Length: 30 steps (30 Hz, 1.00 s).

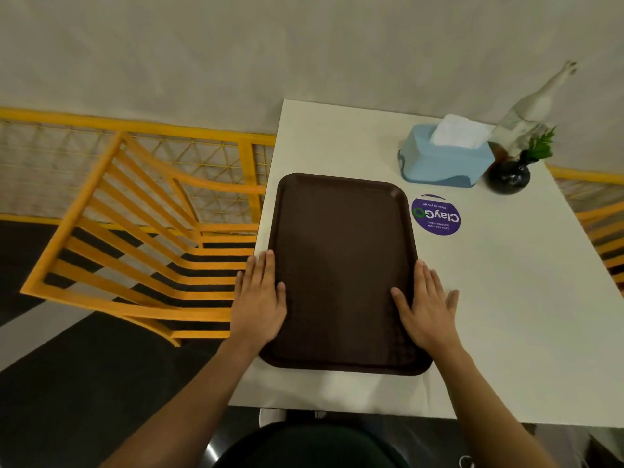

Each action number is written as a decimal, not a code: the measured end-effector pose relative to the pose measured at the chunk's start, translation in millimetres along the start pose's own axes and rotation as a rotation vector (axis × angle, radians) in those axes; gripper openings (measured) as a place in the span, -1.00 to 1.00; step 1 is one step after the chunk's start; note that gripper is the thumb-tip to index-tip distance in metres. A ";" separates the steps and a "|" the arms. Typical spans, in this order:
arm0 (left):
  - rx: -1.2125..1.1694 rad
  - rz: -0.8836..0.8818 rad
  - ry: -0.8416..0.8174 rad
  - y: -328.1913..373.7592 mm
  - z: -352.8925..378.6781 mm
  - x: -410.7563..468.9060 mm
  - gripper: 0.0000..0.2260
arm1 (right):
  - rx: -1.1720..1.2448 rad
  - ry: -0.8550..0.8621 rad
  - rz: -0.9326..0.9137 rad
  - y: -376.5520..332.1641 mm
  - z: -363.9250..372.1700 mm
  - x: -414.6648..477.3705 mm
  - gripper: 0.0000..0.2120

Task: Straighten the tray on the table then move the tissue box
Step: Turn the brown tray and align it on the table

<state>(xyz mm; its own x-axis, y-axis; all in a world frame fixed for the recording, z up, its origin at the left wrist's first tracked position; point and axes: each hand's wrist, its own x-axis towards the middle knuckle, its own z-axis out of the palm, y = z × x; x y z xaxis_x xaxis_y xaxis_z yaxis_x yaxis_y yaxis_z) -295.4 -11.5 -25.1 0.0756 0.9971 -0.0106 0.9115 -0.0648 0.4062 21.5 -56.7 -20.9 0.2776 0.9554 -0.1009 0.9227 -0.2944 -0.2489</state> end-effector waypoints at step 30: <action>-0.052 0.043 -0.024 3.0 1.3 32.2 -0.42 | 0.064 0.036 -0.007 -3.5 -4.0 23.3 -0.26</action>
<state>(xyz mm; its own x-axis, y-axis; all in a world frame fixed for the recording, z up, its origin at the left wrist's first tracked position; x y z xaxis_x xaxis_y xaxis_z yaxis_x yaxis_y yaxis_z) -289.7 20.4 -25.4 0.1242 0.9922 -0.0142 0.8851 -0.1044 0.4535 25.9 -33.4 -18.6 0.2816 0.9573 -0.0649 0.9060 -0.2876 -0.3107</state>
